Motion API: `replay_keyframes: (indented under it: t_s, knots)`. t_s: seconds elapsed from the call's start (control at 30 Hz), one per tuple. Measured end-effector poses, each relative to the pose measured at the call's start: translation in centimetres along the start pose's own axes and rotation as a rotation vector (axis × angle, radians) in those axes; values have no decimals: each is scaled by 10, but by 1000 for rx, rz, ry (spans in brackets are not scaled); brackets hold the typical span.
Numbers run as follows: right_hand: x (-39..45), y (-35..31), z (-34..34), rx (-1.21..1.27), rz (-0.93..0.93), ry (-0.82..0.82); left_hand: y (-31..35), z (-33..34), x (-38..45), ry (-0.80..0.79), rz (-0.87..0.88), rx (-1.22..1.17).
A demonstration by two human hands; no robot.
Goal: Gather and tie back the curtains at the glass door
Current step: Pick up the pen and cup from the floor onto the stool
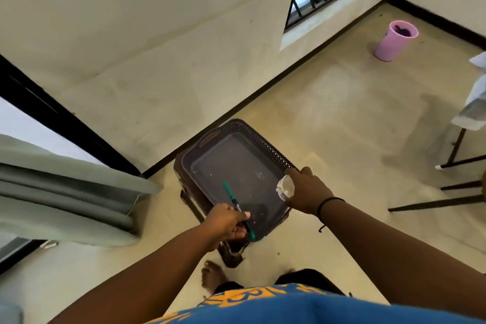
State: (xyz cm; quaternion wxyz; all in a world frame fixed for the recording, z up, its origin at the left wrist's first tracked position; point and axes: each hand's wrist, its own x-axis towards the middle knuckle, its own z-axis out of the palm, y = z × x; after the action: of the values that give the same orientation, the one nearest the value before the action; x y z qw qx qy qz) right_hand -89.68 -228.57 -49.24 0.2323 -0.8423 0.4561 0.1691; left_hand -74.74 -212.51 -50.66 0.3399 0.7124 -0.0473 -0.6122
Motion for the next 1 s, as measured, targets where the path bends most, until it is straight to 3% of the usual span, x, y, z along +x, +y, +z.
replay_keyframes:
  t_s: [0.23,0.5,0.8,0.93,1.0]
  knots:
    - [57,28,5,-430,-225,-27,5,29,34,131,-86,-138]
    - [108,61,5,-571,-542,-119,3,100,96,248,-141,-341]
    - [121,70,25,-648,-762,4,12,124,141,418,-66,4]
    - [123,72,28,-631,-779,25,11,120,148,415,-75,16]
    - [123,72,29,-635,-767,26,10,119,148,357,-93,135]
